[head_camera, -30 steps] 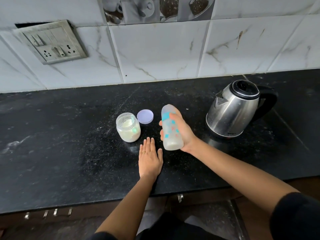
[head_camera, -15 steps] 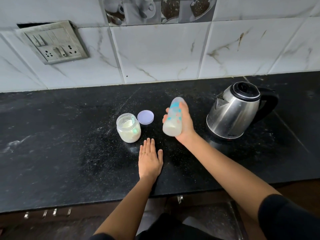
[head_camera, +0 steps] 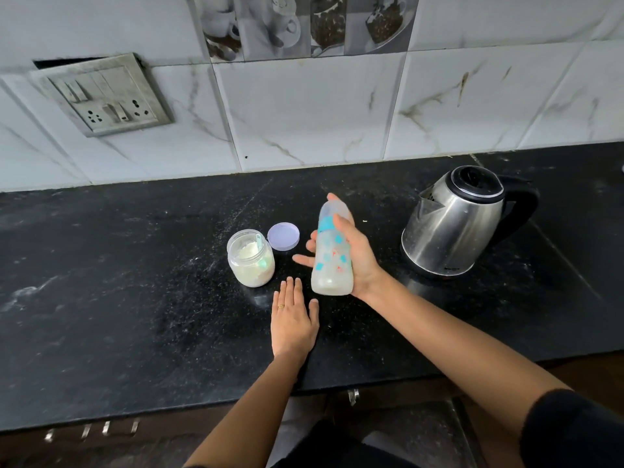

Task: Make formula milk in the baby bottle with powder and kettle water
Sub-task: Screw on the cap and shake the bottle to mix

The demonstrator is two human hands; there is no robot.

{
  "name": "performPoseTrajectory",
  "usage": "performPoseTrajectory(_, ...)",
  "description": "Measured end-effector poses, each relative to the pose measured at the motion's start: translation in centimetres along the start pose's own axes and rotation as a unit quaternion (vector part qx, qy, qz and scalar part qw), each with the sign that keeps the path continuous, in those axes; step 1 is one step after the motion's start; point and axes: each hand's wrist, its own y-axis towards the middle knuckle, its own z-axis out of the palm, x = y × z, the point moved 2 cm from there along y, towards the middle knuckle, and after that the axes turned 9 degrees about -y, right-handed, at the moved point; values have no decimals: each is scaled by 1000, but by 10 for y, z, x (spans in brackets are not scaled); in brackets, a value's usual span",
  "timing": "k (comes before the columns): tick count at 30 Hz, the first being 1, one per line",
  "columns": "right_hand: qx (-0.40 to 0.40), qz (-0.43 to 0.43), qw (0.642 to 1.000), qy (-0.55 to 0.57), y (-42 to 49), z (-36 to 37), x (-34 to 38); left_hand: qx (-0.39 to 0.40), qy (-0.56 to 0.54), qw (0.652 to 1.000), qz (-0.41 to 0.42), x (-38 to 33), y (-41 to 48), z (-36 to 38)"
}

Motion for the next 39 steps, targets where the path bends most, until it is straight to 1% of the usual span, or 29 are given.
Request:
performPoseTrajectory(2,1,-26,999,44,9,-2,8,3,2,1000,-2,0,0,0)
performPoseTrajectory(4,-11,-25,996,84,15,-5,15,3,-2,1000,-4,0,0,0)
performPoseTrajectory(5,2,-17,997,72,14,-5,14,2,-2,1000,-3,0,0,0)
performPoseTrajectory(7,35,-1,999,9,6,-2,5,2,-2,1000,-1,1,0,0)
performPoseTrajectory(9,40,2,999,-8,1,2,5,0,1,1000,0,1,-1,1)
performPoseTrajectory(10,26,-1,1000,10,7,2,9,0,1,1000,-1,2,0,1)
performPoseTrajectory(12,-16,0,995,96,19,-2,18,3,-3,1000,-3,2,0,0)
performPoseTrajectory(13,-22,5,993,118,20,-2,21,3,-4,1000,-3,2,0,0)
performPoseTrajectory(14,-10,5,993,113,19,-1,20,3,-4,1000,-2,2,0,0)
performPoseTrajectory(17,58,-12,998,15,9,3,9,4,-1,1000,-1,2,0,0)
performPoseTrajectory(18,70,-20,997,5,8,4,10,4,-2,1000,-1,2,0,0)
performPoseTrajectory(19,68,-24,997,19,10,5,14,4,-3,1000,-3,2,-1,1)
performPoseTrajectory(22,-10,-7,990,138,29,-3,33,8,-2,1000,-6,2,0,1)
performPoseTrajectory(23,-20,-2,990,139,29,-4,35,8,-1,1000,-7,2,0,1)
performPoseTrajectory(24,-12,0,993,116,25,-4,33,7,1,1000,-6,2,-1,0)
performPoseTrajectory(27,53,5,999,5,9,4,14,9,2,1000,-4,2,-1,0)
performPoseTrajectory(28,60,2,998,-4,7,4,12,8,4,1000,-4,2,-1,0)
performPoseTrajectory(29,56,-2,998,9,8,4,15,7,4,1000,-3,1,-1,-1)
performPoseTrajectory(30,39,-9,998,46,13,2,21,7,4,1000,-3,1,0,-1)
performPoseTrajectory(32,-16,-13,992,122,23,-4,36,10,3,1000,-5,0,-1,-1)
performPoseTrajectory(33,-32,-13,991,130,24,-6,38,10,3,1000,-6,0,-1,-2)
performPoseTrajectory(34,-36,-11,993,113,22,-5,35,10,3,1000,-6,-1,-2,-2)
performPoseTrajectory(37,-5,-5,1000,28,10,3,13,11,3,1000,-7,0,-1,-2)
performPoseTrajectory(39,-15,-17,999,34,11,5,14,9,2,1000,-7,0,-1,-2)
